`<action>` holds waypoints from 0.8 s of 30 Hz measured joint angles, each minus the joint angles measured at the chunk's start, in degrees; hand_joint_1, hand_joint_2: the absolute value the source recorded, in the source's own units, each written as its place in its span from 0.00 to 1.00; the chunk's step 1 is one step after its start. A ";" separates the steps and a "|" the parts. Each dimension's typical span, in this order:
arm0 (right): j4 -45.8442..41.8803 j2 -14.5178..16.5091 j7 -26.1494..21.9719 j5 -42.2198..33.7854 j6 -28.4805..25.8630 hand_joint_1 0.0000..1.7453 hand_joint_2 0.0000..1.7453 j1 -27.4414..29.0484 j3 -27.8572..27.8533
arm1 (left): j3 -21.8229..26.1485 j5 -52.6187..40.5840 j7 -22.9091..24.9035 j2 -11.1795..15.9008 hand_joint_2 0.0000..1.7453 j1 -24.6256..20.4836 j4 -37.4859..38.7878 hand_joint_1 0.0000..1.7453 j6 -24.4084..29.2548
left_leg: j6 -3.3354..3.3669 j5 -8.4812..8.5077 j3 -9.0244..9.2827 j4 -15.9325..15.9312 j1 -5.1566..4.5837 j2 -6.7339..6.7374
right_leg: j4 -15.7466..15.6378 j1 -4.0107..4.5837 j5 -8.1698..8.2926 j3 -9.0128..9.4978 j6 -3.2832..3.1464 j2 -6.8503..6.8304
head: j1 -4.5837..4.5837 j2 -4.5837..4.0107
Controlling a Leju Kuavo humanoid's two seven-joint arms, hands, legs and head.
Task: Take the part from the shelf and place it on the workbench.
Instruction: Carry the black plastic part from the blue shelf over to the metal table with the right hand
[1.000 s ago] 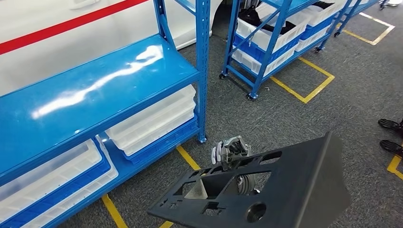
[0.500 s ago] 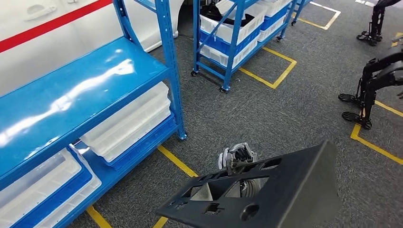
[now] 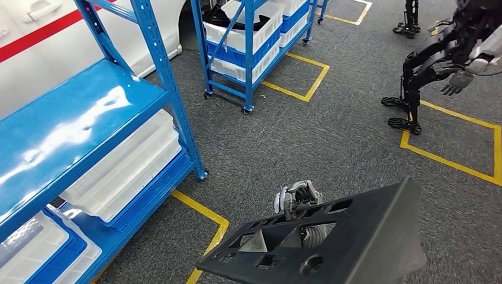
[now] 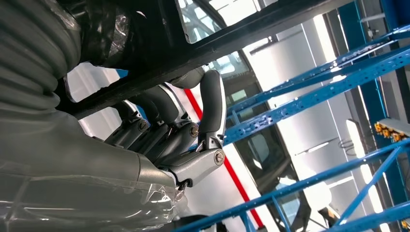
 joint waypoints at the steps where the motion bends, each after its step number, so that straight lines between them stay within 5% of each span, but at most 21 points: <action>1: -0.04 0.02 -0.08 0.07 -0.15 1.00 1.00 0.12 -0.06 | 0.04 -0.04 -0.03 -0.01 1.00 -0.03 0.00 0.00 0.01 | 0.13 -0.09 0.04 -0.37 -0.12 -0.36 | -0.02 -0.13 0.26 -0.26 0.44 0.65 | 0.00 0.00; 4: -0.18 0.06 -0.45 0.10 -0.54 1.00 1.00 0.79 -0.39 | 0.08 -0.16 -0.14 -0.07 1.00 -0.08 0.00 0.00 0.02 | 0.86 0.94 0.19 -1.52 0.05 1.76 | -0.29 -0.33 1.09 -0.68 1.73 2.71 | -0.01 0.00; 5: -0.26 0.05 -0.59 0.10 -0.62 1.00 1.00 0.96 -0.56 | 0.09 -0.20 -0.19 -0.11 1.00 -0.15 -0.02 0.00 0.02 | 1.15 1.47 0.34 -2.16 0.23 2.55 | 0.23 -0.12 0.77 -0.98 1.96 2.15 | 0.04 0.00; 8: -0.45 0.03 -0.79 0.10 -0.79 1.00 1.00 1.16 -0.93 | 0.09 -0.33 -0.30 -0.20 1.00 -0.27 -0.11 0.00 0.03 | 1.64 2.43 0.23 -3.04 0.09 5.06 | 7.73 0.04 -4.23 -4.10 2.29 -2.92 | 0.15 0.00; 10: -0.45 0.03 -0.80 0.10 -0.98 1.00 1.00 1.43 -1.03 | 0.13 -0.53 -0.31 -0.19 1.00 -0.06 -0.13 0.00 0.11 | 1.68 2.45 -0.01 -2.97 -0.07 6.89 | 12.45 -0.45 -6.47 -5.58 2.61 -4.89 | 0.13 0.00; 11: -0.46 0.03 -0.80 0.10 -1.09 1.00 1.00 1.61 -1.11 | 0.15 -0.63 -0.33 -0.19 1.00 0.02 -0.13 0.00 0.19 | 1.61 2.38 -0.04 -2.89 -0.08 7.75 | 12.06 -0.71 -5.99 -4.93 2.76 -5.45 | 0.13 0.00; 15: -0.92 0.04 -0.83 0.10 -1.42 1.00 1.00 1.87 -1.36 | 0.22 -0.84 -0.62 -0.18 1.00 -0.17 -0.13 0.00 0.39 | 0.55 1.61 -0.18 -1.98 -0.19 10.15 | -0.12 -0.76 -1.97 2.32 2.53 -9.10 | 0.12 0.00; 18: -1.31 0.08 -0.88 0.10 -1.56 1.00 1.00 2.09 -1.46 | 0.29 -0.89 -0.87 -0.18 1.00 -0.44 -0.13 0.00 0.42 | -0.46 1.25 0.06 -1.76 -0.23 11.48 | -1.41 -0.10 -2.03 2.64 1.26 -8.46 | 0.09 0.00; 21: -1.63 0.13 -0.90 0.09 -1.72 1.00 1.00 2.27 -1.54 | 0.37 -1.13 -0.94 -0.19 1.00 -0.61 -0.13 0.00 0.40 | -1.28 -1.44 -1.06 1.54 0.21 8.29 | -1.92 -0.35 -1.52 2.70 0.07 -6.85 | 0.09 0.00; 24: -1.73 0.25 -0.90 0.08 -1.87 1.00 1.00 2.26 -1.56 | 0.49 -1.42 -0.96 -0.25 1.00 -0.32 -0.13 0.00 0.51 | -1.34 -6.52 -6.09 12.30 0.31 5.35 | -1.86 -0.14 -1.39 2.43 -0.41 -5.01 | 0.09 0.00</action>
